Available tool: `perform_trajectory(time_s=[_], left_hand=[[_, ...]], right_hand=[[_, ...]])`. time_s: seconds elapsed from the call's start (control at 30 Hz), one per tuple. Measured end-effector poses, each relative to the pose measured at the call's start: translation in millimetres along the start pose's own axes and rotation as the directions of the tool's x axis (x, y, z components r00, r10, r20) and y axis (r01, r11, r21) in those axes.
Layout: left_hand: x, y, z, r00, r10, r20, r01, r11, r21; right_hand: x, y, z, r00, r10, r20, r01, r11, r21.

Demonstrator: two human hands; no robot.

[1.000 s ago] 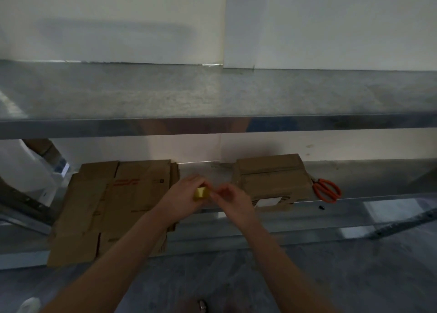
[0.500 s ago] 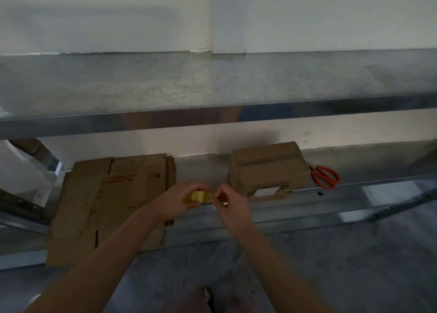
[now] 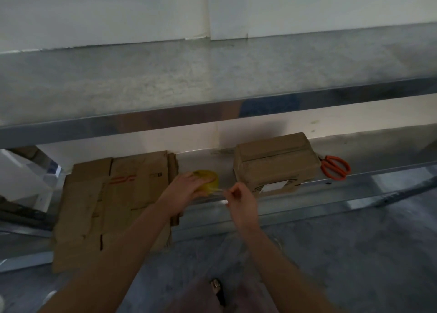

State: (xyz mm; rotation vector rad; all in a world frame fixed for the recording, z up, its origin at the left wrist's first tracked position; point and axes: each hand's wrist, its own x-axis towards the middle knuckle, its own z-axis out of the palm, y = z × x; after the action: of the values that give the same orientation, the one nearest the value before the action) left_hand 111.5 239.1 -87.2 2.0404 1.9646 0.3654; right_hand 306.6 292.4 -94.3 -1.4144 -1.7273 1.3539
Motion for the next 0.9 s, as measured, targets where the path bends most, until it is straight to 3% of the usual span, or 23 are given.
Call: perform_trajectory(time_s=[0.1, 0.3, 0.43, 0.6, 0.77, 0.9], left_hand=[[2, -11, 5, 0.996, 0.030, 0.080, -0.033, 0.999, 0.038], [18, -20, 11, 0.986, -0.162, 0.046, 0.159, 0.986, 0.053], [25, -26, 14, 0.988, -0.108, 0.108, 0.092, 0.985, 0.144], [18, -36, 25, 0.984, -0.127, 0.126, 0.100, 0.974, 0.201], [13, -38, 39, 0.990, -0.125, 0.059, 0.116, 0.985, 0.131], [9, -39, 38, 0.987, -0.117, 0.110, 0.107, 0.990, 0.089]], right_hand=[[3, 10, 8, 0.997, 0.076, 0.019, -0.075, 0.996, -0.041], [-8, 18, 33, 0.993, 0.047, -0.107, -0.043, 0.998, 0.035], [5, 32, 38, 0.948, 0.294, -0.121, -0.273, 0.948, 0.164], [25, 43, 60, 0.863, 0.501, -0.067, -0.481, 0.855, 0.195], [28, 54, 73, 0.875, 0.465, -0.136, -0.468, 0.884, 0.010], [19, 53, 65, 0.869, 0.459, -0.186, -0.470, 0.882, -0.019]])
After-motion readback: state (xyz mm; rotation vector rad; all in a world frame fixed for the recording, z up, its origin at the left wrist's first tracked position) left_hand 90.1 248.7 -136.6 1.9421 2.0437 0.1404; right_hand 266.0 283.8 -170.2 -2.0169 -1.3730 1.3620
